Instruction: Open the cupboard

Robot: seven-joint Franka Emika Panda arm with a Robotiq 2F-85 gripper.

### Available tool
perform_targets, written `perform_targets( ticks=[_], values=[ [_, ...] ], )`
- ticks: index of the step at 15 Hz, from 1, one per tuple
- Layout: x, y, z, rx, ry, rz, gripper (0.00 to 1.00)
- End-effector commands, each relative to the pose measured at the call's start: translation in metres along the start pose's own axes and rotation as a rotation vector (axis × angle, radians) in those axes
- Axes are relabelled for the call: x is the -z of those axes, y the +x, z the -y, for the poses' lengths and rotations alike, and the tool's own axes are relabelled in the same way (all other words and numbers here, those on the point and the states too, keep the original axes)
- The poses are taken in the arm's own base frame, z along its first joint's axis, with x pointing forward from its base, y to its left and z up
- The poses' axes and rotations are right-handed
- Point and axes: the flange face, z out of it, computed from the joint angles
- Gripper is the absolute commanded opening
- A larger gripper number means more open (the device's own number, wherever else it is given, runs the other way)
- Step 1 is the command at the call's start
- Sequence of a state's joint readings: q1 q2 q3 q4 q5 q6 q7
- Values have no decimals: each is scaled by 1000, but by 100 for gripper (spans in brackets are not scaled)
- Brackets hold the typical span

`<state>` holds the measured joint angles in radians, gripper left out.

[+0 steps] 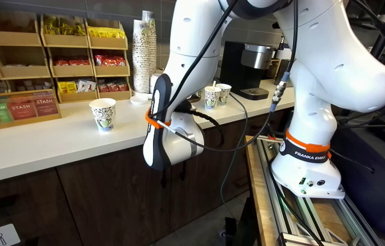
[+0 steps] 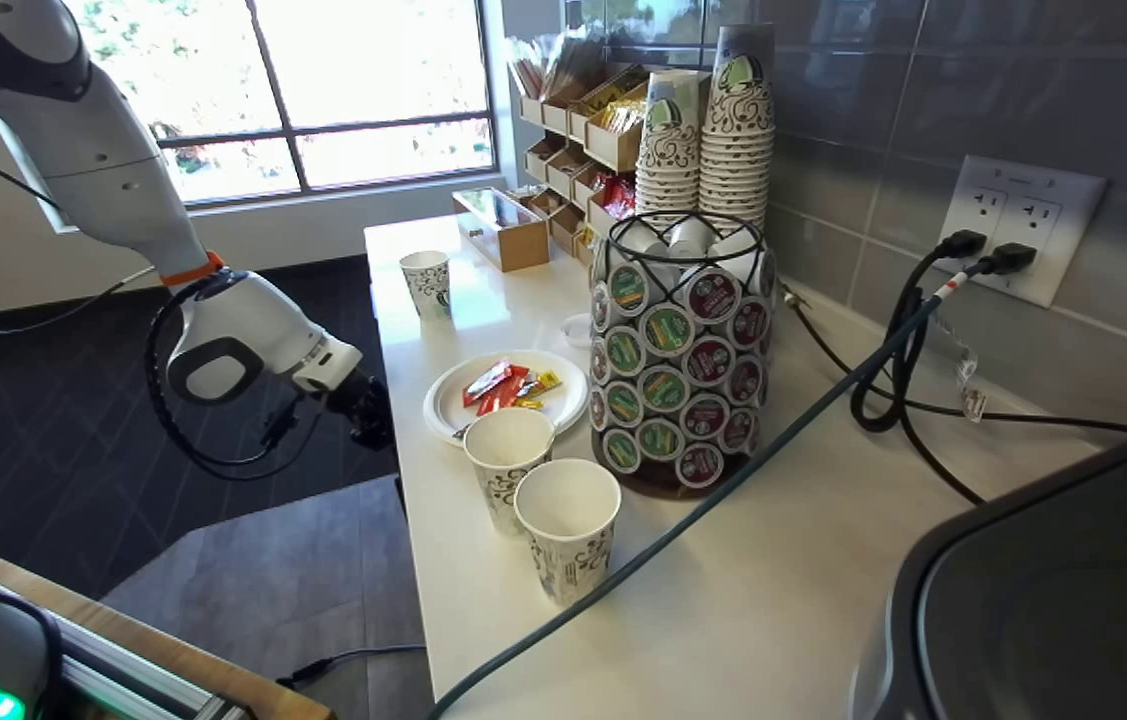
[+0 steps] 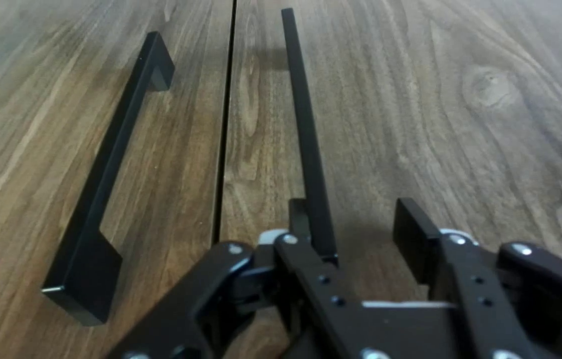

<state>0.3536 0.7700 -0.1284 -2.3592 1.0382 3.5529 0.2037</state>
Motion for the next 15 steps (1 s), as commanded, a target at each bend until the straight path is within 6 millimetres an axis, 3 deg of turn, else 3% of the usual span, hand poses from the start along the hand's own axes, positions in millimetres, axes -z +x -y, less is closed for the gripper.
perform_targets(
  ticks=[1,3,4,8,15],
  values=[
    [-4,2,-9,-1,-29,-37,16],
    [-2,2,-13,13,-37,-40,1],
    [-1,1,-14,26,-39,-39,0],
    [5,-4,-20,78,-58,-4,4],
    [21,-32,-47,45,-123,130,4]
  ],
)
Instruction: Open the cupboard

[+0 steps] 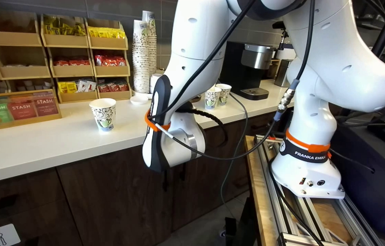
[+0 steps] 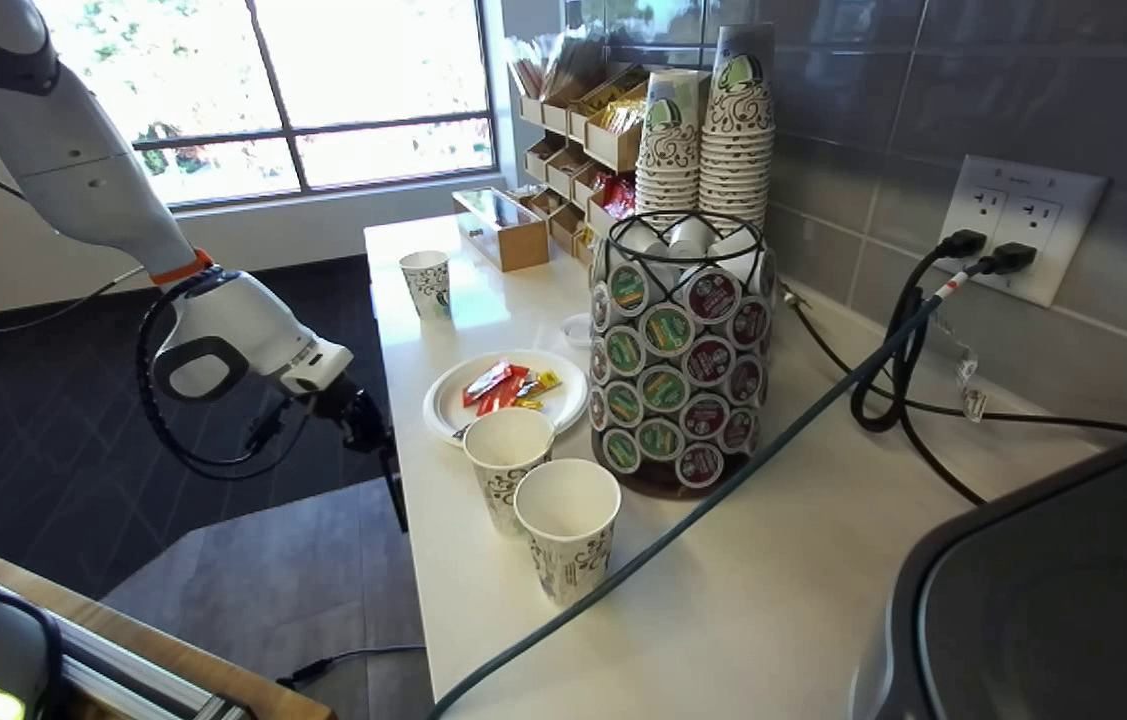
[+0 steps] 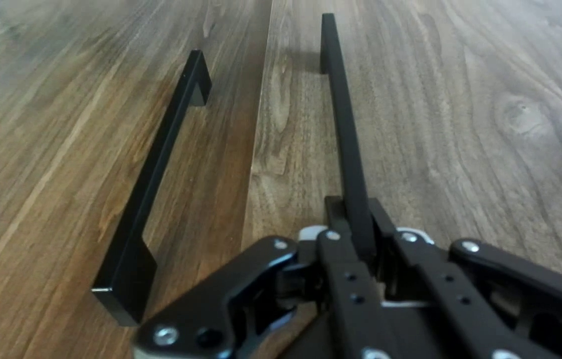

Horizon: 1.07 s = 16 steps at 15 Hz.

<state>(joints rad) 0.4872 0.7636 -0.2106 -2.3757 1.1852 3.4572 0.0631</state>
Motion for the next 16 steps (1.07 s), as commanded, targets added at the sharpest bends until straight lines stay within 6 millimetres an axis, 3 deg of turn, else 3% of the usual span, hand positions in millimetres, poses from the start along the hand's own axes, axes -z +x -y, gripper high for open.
perform_targets(
  ticks=[1,16],
  values=[
    [13,-26,-40,-43,-68,126,3],
    [58,-74,-42,-215,-15,452,3]
  ],
)
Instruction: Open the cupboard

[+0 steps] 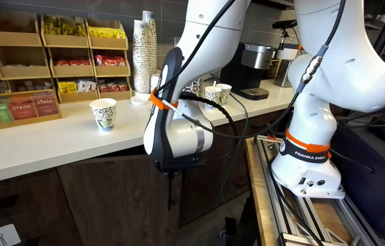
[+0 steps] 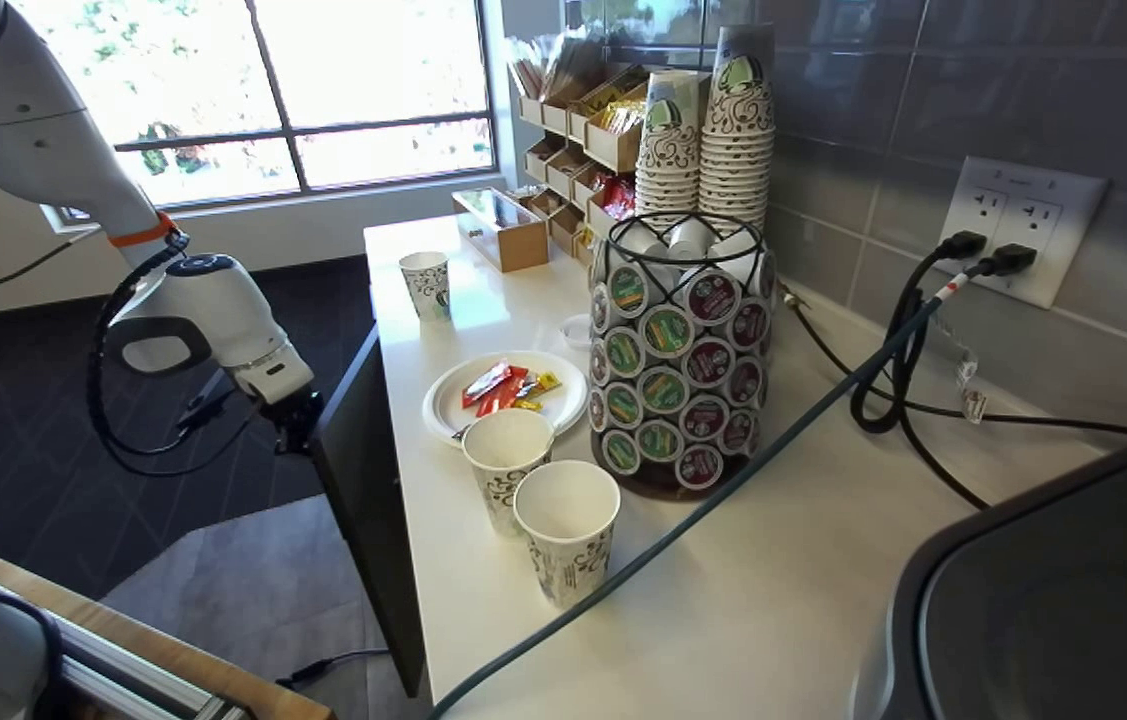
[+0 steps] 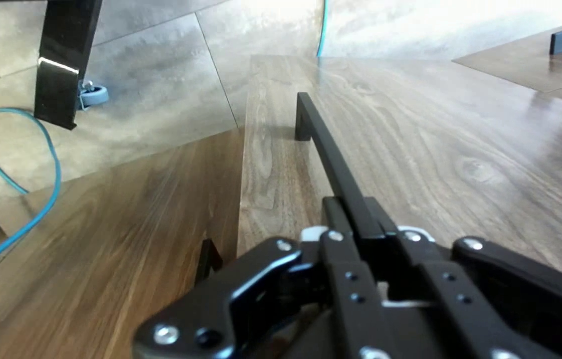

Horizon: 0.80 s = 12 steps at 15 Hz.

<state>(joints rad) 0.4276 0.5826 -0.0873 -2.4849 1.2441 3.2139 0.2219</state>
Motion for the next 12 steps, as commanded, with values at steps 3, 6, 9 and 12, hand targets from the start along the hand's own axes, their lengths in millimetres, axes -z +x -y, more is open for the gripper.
perform_targets(
  ticks=[3,6,9,12],
  values=[
    [20,-31,-49,-44,-49,174,5],
    [26,-31,-50,-84,-34,204,38],
    [30,-31,-53,-102,-29,204,39],
    [40,-33,-55,-114,-13,185,51]
  ],
)
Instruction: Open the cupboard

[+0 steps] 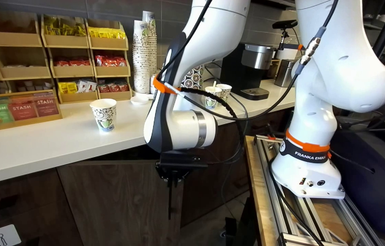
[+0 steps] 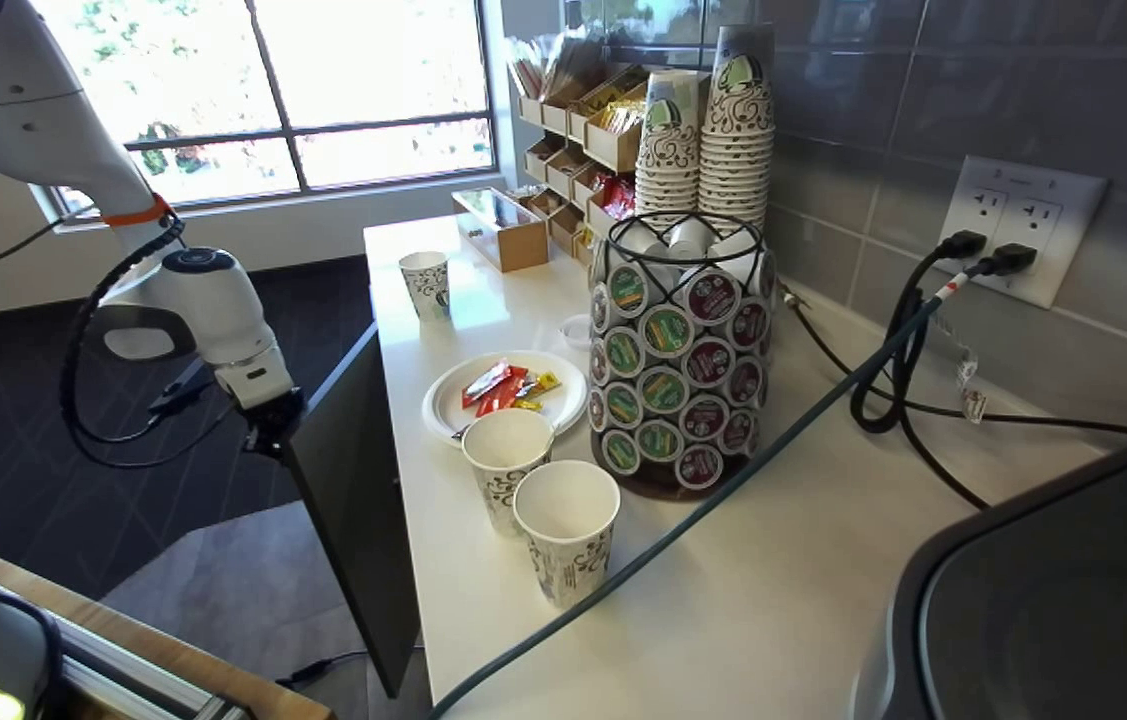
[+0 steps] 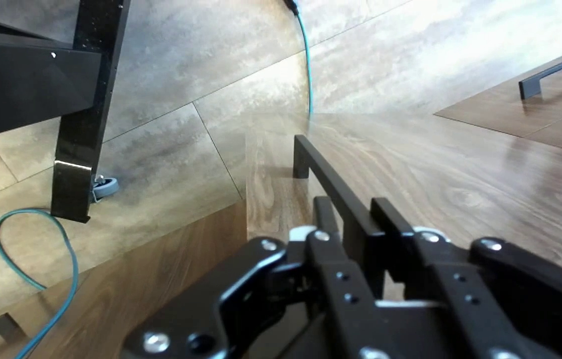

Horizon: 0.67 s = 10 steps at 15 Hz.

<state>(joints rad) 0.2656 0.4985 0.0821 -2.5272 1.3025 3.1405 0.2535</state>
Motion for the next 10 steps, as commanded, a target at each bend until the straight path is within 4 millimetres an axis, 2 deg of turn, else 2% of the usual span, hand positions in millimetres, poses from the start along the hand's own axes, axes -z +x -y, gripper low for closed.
perform_targets(
  ticks=[1,3,5,6,7,10],
  values=[
    [31,-14,-54,0,-34,30,57],
    [42,-20,-63,4,-30,33,72],
    [45,-25,-93,21,-78,38,88],
    [21,-26,-82,40,-92,40,95],
    [25,-29,-92,55,-100,41,100],
    [41,-29,-88,115,-47,4,100]
  ],
)
